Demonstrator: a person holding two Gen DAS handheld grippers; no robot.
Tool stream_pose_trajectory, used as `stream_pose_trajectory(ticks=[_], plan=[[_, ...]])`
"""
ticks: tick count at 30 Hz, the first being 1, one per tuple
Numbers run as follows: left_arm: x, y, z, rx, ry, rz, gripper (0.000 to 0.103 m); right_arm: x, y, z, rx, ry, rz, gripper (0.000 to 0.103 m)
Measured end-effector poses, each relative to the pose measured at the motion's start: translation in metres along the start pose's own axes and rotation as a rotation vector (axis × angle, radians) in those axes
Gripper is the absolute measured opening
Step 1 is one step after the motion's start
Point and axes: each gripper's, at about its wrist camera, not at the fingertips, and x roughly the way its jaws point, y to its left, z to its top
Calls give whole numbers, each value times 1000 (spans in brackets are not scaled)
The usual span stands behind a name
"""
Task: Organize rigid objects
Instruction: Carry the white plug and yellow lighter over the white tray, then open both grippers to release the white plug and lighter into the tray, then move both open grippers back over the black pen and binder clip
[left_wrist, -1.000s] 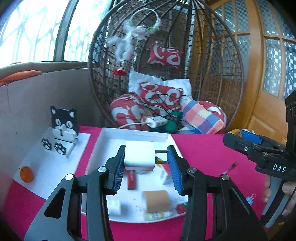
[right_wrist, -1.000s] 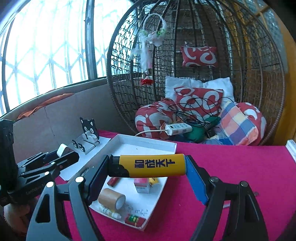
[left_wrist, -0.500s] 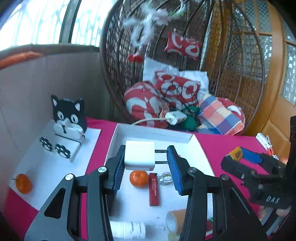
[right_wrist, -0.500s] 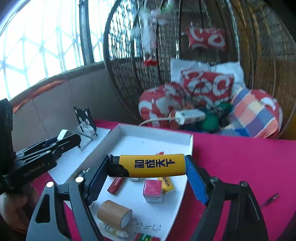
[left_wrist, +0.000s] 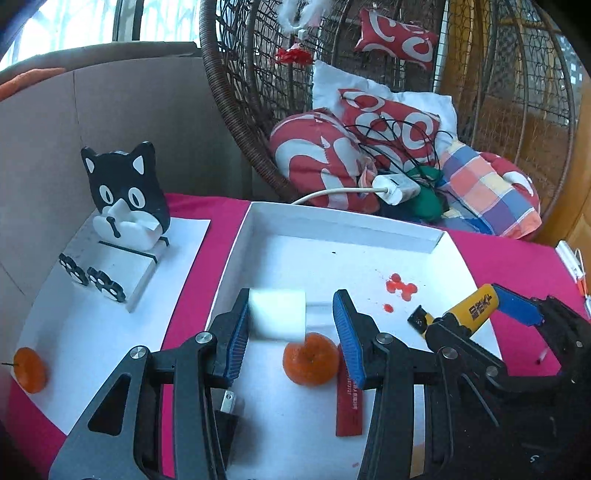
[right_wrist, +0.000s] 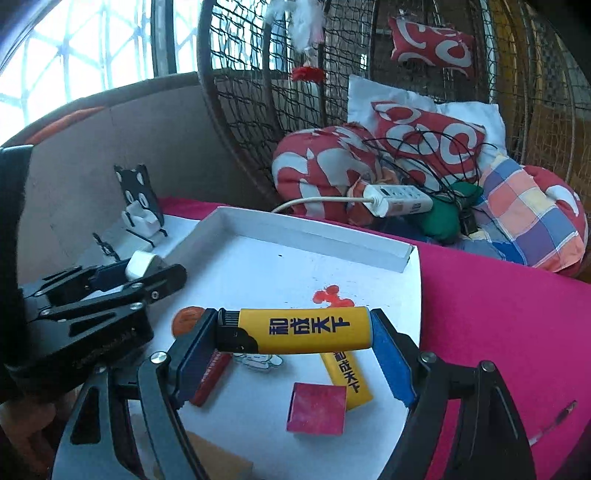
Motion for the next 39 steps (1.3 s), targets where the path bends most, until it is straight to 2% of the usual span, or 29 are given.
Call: stream_pose_trajectory(ticks=[4,6,7,8,9,10,11,15,21,25,32,39], plan=[[-2,-4,4,33,-15,32,46,5,-1,-1,3,-2,-18,82],[-4,-5,5,35,-24,36,61,5,-1,-1,2,-10,-22,86],[-4,-5,5,33,-30,36,84,4,0,-2,0,-15,-29,88],[-7,-5,5,31,-42,41,94,3,1,-2,-4,-20,-34,88],[-10,-5,6,30,-60,52,97,1,1,-3,-11,-27,-45,90],[-15,-4,6,28,-77,67,103,-1,2,-3,-17,-35,-57,98],[-20,-2,6,22,-96,79,103,-4,3,-4,-22,-45,-66,103],[-37,6,6,-28,-143,88,103,-12,4,-6,-30,-58,-102,103],[-65,13,1,-94,-199,82,103,-23,0,-10,-2,-66,-96,103],[-77,8,-5,-107,-209,53,103,-33,-6,-12,23,-73,-94,103],[-87,-19,-8,-73,-210,1,103,-61,-30,-23,84,-94,-96,103],[-84,-80,-12,40,-192,-112,103,-112,-91,-58,201,-122,-131,103]])
